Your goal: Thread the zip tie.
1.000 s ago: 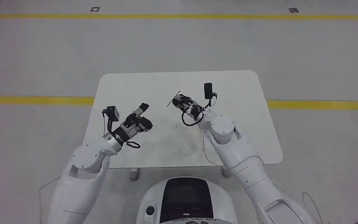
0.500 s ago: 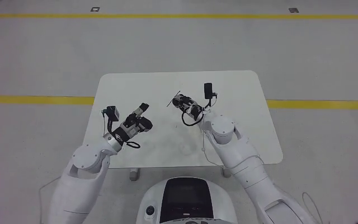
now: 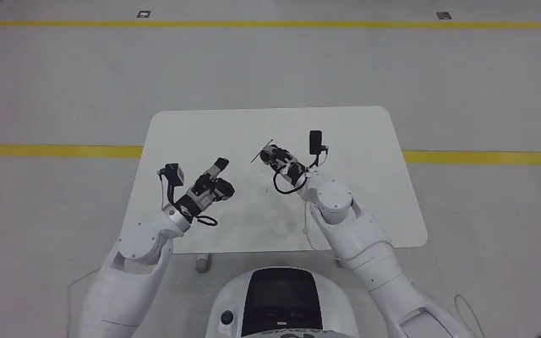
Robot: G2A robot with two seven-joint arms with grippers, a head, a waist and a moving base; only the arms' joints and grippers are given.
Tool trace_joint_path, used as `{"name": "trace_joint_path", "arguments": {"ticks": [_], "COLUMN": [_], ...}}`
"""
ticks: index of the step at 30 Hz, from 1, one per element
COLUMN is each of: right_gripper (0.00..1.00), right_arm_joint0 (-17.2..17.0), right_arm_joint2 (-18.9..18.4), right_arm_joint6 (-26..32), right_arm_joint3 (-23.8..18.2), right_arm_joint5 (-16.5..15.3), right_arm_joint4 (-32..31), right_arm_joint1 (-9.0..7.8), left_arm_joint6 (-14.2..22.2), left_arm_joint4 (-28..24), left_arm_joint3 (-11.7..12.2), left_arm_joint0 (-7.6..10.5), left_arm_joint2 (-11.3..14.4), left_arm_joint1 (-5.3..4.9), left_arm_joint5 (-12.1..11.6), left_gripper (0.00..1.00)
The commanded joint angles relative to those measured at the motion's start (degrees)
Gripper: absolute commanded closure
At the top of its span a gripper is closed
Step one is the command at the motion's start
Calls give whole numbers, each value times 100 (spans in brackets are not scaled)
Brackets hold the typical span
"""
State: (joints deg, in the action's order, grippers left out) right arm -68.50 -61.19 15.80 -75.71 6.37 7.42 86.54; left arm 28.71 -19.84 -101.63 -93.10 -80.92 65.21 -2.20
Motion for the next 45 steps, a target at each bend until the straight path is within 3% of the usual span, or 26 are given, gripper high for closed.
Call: {"name": "trace_joint_path", "arguments": {"ticks": [1, 5, 25, 35, 42, 45], "right_gripper": [100, 100, 100, 100, 100, 100], "right_arm_joint0": [-66, -180, -274, -420, -422, -473], "right_arm_joint2": [36, 122, 196, 478, 476, 491], "right_arm_joint6": [-11, -25, -185, -623, -675, -696], "right_arm_joint3": [-56, -177, -260, -305, -316, -398], "right_arm_joint5": [20, 110, -5, -67, -84, -95], "right_arm_joint4": [36, 130, 148, 348, 314, 275], "right_arm_joint1": [5, 18, 36, 127, 127, 124], "left_arm_joint6": [-56, -167, -204, 94, 94, 143], "left_arm_joint4": [18, 60, 62, -10, -10, -7], "left_arm_joint3": [35, 81, 91, 559, 559, 621], "left_arm_joint0": [24, 102, 116, 478, 478, 494], "left_arm_joint2": [49, 67, 84, 258, 258, 298], "left_arm_joint1": [5, 8, 11, 16, 16, 15], "left_arm_joint5": [-38, -103, -103, -301, -301, -404], "left_gripper": [0, 0, 0, 0, 0, 0]}}
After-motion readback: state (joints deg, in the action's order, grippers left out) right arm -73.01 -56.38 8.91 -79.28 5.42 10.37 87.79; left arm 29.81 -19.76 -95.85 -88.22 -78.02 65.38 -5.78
